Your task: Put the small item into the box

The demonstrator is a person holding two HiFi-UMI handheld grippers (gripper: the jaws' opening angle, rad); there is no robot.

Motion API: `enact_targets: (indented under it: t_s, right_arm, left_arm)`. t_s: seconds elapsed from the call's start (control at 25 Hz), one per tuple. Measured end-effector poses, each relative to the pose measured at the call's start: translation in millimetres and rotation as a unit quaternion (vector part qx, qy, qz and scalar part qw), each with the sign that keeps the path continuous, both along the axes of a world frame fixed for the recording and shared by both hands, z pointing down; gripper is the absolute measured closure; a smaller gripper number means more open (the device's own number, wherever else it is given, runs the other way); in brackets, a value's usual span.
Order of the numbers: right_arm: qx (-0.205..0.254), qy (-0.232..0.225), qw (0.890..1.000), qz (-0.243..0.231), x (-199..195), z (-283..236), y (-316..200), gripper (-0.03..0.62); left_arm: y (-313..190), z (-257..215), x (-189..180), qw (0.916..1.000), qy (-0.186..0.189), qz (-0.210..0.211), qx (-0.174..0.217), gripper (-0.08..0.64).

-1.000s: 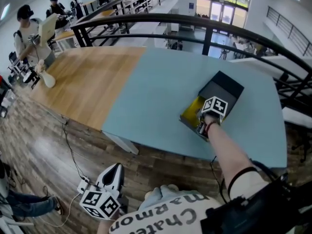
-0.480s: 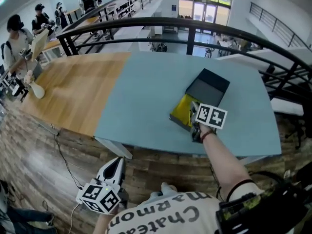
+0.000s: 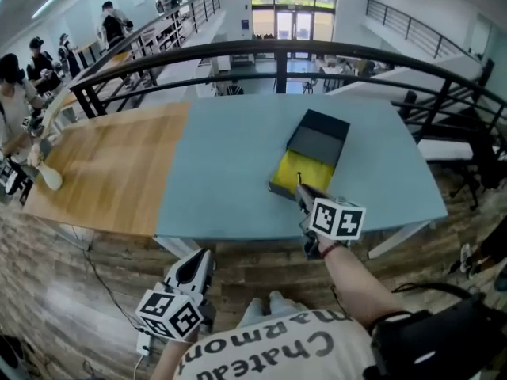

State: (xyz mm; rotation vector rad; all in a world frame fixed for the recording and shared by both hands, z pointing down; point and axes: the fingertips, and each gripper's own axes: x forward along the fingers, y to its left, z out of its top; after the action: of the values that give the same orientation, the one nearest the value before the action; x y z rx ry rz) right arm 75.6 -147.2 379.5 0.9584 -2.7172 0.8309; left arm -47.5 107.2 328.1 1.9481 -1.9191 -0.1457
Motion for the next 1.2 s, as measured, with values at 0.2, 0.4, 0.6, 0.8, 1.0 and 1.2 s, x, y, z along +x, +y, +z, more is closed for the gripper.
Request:
enact_targets:
  t_s: [0.2, 0.4, 0.6, 0.8, 1.0, 1.2]
  right_arm:
    - [0.013, 0.003, 1.0, 0.01, 5.7, -15.6, 53.7, 0.534]
    - [0.016, 0.015, 0.999, 0.025, 24.8, -10.5, 93.9, 0.534]
    - [0.025, 0.027, 0.998, 0.044, 38.7, -10.6, 134.1, 0.534]
    - [0.026, 0.038, 0.997, 0.061, 53.5, -3.1, 172.4, 0.534]
    - [0.033, 0.044, 0.996, 0.075, 58.9, -5.4, 198.6, 0.534]
    - [0.036, 0.05, 0.995, 0.083, 68.8, -6.2, 211.3, 0.534]
  left_arm:
    - [22.2, -1.3, -3.2, 0.9993, 0.007, 0.038, 0.002, 0.558]
    - [43.7, 3.3, -0.6, 0.9978, 0.013, 0.065, -0.002, 0.558]
    - [66.3, 6.7, -4.6, 0.996, 0.02, 0.087, 0.008, 0.558]
    - [90.0, 10.2, 0.4, 0.9938, 0.022, 0.109, 0.013, 0.558]
    - [107.8, 13.7, 0.5, 0.9913, 0.024, 0.128, 0.016, 0.558]
    - [113.7, 7.5, 5.4, 0.9902, 0.02, 0.137, 0.017, 0.558]
